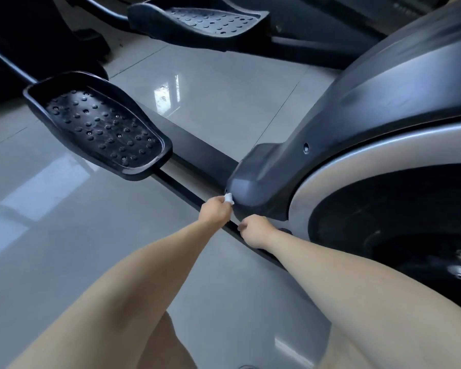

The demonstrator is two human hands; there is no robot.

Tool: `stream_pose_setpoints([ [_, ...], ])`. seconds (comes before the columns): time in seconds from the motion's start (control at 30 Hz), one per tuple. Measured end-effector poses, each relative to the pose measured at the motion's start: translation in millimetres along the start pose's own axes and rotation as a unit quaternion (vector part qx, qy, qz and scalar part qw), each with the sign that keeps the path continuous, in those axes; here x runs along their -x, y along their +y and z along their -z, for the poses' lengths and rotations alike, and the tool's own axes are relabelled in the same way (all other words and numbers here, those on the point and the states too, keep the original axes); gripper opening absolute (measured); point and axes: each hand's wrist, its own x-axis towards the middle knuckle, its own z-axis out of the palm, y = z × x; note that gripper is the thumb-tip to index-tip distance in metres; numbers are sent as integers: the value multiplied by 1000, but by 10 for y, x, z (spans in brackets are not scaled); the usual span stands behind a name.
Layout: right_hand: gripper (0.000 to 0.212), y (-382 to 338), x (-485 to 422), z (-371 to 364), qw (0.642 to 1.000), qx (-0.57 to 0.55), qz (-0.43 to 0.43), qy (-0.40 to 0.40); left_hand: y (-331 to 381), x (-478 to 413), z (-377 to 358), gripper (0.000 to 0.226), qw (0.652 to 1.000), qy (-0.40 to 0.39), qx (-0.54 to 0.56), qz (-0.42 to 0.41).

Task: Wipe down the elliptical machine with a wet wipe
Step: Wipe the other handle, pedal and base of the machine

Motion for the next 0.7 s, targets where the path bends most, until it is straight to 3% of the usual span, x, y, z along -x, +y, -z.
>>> stream_pose_setpoints([
  [0.1,31,213,170,15,997,-37,-45,52,60,-8,-208,44,995,-28,89,30],
  [0.3,42,445,367,81,979,-140,-50,138,126,197,-485,32,969,77,232,44],
  [0.4,41,393,437,118,975,-154,-50,153,233,341,-616,30,963,55,259,56],
  [0.57,30,398,610,222,983,-64,-37,167,366,530,-713,16,978,13,209,9],
  [0.7,24,477,801,279,968,92,-39,232,447,579,-709,23,980,22,199,-4],
])
